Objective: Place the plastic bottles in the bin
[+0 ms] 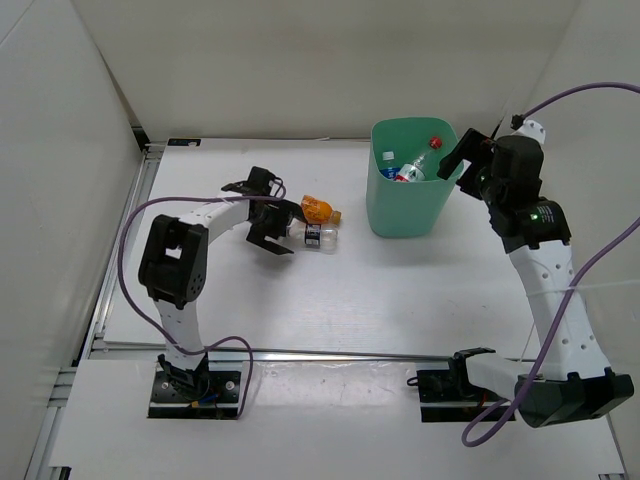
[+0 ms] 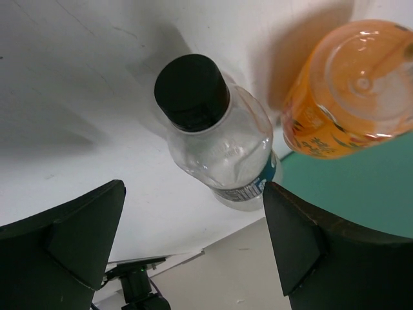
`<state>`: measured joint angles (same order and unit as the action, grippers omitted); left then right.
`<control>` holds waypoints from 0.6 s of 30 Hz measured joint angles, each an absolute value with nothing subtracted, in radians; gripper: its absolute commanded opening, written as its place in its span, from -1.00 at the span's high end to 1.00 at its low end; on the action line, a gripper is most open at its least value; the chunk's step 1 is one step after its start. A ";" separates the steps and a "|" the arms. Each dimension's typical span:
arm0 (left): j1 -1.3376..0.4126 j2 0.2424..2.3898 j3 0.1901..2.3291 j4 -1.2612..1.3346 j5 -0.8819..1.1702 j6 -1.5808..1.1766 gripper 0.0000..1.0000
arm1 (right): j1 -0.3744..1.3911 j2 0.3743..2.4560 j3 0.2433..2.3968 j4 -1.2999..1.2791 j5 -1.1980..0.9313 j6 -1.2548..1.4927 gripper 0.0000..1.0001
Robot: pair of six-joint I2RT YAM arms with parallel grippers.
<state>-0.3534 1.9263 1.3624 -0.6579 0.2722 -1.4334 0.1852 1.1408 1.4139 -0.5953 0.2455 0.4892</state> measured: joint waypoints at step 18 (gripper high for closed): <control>-0.369 2.051 1.422 -0.670 0.259 -1.400 -0.95 | 0.185 1.122 1.370 -0.596 0.265 0.463 -0.99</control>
